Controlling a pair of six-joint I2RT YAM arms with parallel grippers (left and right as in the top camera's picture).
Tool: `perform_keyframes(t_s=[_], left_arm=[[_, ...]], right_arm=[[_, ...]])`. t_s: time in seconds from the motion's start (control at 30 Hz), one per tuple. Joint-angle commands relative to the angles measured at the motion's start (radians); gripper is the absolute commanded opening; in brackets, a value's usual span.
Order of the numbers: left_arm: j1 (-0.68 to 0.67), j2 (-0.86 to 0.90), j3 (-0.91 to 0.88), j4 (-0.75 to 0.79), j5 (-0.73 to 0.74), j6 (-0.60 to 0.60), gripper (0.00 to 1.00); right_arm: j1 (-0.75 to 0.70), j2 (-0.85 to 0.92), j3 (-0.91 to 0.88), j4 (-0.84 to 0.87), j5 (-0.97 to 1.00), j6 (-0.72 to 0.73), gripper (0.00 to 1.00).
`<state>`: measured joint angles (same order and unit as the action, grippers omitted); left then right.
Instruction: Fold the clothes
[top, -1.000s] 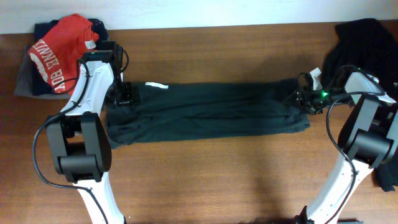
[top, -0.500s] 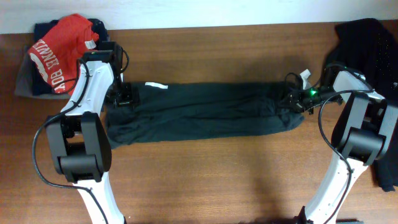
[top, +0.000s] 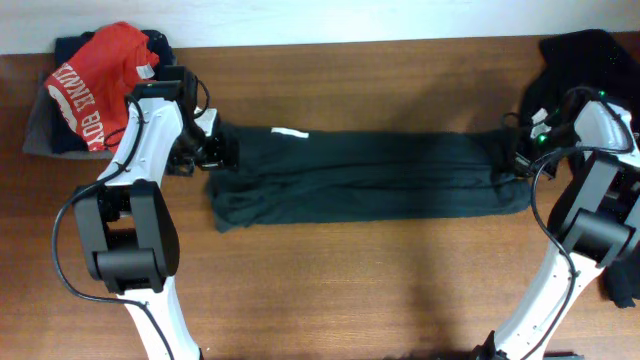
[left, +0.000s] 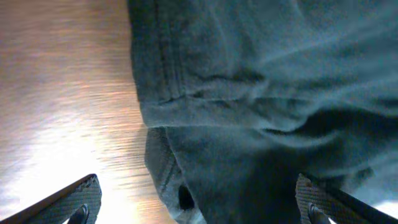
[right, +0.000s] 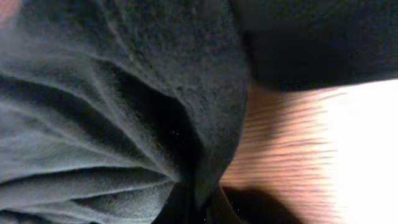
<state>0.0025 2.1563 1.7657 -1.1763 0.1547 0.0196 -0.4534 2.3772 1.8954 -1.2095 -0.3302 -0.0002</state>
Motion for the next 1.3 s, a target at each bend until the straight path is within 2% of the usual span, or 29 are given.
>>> perform_keyframes(t_s=[0.0,0.33,0.57,0.87,1.27], left_arm=[[0.007,-0.006,0.027,0.003,0.146,0.087,0.99],[0.007,-0.006,0.027,0.036,0.145,0.087,0.99],[0.007,-0.006,0.027,0.040,0.145,0.087,0.99],[0.007,-0.006,0.027,0.040,0.145,0.087,0.99],[0.007,-0.006,0.027,0.044,0.145,0.087,0.99]], right_arm=[[-0.003,0.064,0.079,-0.037,0.216,0.021,0.04],[0.131,0.062,0.306,-0.228,0.299,0.074,0.04],[0.296,0.062,0.310,-0.267,0.448,0.232,0.04],[0.431,0.062,0.309,-0.304,0.448,0.267,0.04],[0.489,0.062,0.309,-0.360,0.435,0.294,0.04]])
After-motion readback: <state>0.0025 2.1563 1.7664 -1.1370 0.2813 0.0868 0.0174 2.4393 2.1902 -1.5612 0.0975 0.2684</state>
